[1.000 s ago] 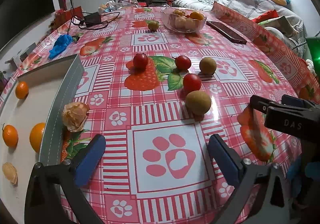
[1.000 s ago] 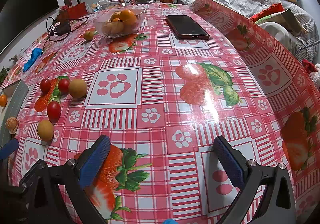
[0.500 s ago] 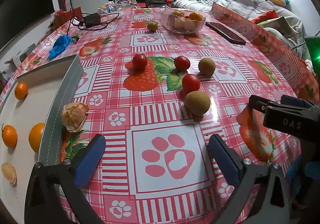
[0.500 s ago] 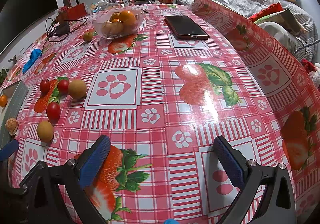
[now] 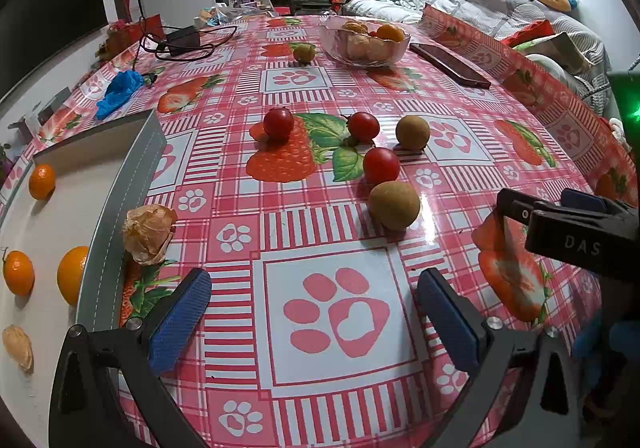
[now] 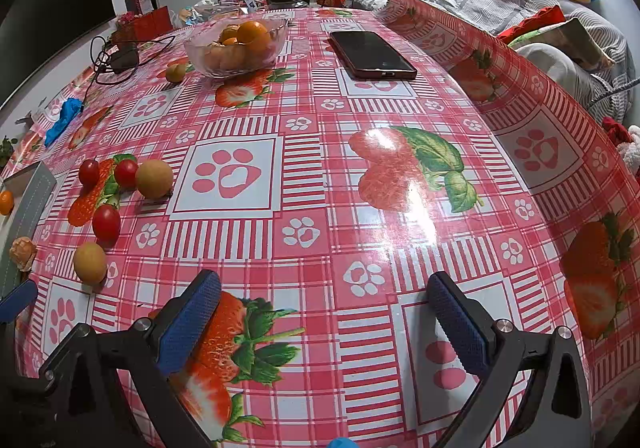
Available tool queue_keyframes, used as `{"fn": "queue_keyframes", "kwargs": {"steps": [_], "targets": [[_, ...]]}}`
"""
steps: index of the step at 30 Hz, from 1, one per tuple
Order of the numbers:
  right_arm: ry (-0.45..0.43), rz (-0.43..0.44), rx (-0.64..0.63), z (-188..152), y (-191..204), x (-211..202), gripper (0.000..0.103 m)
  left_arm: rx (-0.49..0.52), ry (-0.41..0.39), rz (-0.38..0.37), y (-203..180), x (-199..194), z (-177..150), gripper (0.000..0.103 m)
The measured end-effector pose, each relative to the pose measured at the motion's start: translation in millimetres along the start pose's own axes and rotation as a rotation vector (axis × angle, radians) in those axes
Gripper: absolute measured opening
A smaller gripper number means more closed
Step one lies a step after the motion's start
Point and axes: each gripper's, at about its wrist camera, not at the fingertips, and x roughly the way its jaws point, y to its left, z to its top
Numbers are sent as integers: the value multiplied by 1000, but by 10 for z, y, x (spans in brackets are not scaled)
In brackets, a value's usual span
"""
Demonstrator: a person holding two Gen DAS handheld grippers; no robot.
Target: Organize fruits
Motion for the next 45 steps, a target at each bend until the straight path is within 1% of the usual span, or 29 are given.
{"fn": "queue_keyframes", "kwargs": {"steps": [7, 12, 16, 18, 20, 23, 24, 27, 29, 31, 35, 43, 45], "targets": [[0, 0, 0, -2, -1, -2, 103, 10, 6, -11, -33, -25, 12, 103], [0, 0, 0, -3, -2, -2, 103, -10, 40, 8, 70, -60, -22, 103], [0, 0, 1, -5, -3, -3, 103, -40, 60, 41, 206, -89, -36, 103], [0, 0, 0, -5, -3, -3, 103, -57, 56, 92, 302, -84, -2, 103], [0, 1, 0, -6, -3, -4, 103, -87, 56, 123, 438, -61, 64, 102], [0, 0, 1, -6, -3, -4, 103, -127, 61, 71, 538, -42, 154, 102], [0, 0, 1, -6, -3, -3, 103, -136, 65, 66, 540, -15, 192, 103], [0, 0, 1, -7, -3, -4, 103, -110, 83, 96, 496, 86, 246, 103], [0, 0, 1, -7, -3, -4, 103, -88, 97, 101, 457, 142, 253, 102], [0, 0, 1, -7, -3, -4, 103, -90, 102, 86, 427, 175, 269, 103], [0, 0, 1, -8, -2, -4, 103, -100, 119, 80, 436, 239, 345, 103], [0, 0, 1, -7, -1, -3, 103, -95, 98, 79, 428, 295, 412, 102], [0, 0, 1, -8, -1, -4, 103, -89, 89, 79, 427, 272, 402, 98]]}}
